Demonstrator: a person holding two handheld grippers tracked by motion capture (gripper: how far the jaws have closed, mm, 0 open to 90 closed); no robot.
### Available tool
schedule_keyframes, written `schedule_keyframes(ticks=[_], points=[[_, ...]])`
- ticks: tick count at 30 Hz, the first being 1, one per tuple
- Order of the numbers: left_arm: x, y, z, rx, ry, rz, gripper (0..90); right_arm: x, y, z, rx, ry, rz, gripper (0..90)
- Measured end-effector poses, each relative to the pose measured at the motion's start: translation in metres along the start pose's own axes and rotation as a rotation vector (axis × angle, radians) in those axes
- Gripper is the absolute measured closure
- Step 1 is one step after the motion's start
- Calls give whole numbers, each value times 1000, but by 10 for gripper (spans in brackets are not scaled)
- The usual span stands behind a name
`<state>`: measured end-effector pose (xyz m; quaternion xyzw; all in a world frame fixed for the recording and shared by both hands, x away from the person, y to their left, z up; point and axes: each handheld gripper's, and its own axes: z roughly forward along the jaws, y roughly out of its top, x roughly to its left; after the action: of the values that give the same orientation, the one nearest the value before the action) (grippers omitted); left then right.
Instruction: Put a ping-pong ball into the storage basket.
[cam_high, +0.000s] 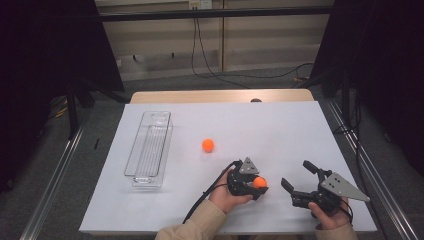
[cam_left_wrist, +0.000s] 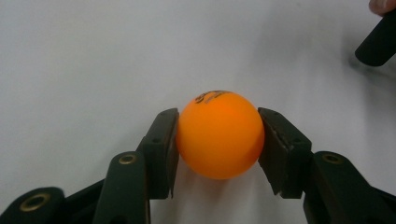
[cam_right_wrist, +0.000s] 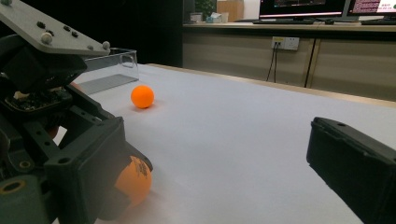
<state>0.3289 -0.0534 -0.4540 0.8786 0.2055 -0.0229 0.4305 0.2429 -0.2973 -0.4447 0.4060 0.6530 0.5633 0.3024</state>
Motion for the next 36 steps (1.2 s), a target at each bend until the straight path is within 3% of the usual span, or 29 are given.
schedule_keyframes(ticks=[13, 36], points=[[2, 1, -11, -13, -23, -27, 508, 0, 0, 0, 1, 3, -3, 45], [13, 0, -29, -17, -24, -75, 509, 2, 0, 2, 2, 12, -2, 45]])
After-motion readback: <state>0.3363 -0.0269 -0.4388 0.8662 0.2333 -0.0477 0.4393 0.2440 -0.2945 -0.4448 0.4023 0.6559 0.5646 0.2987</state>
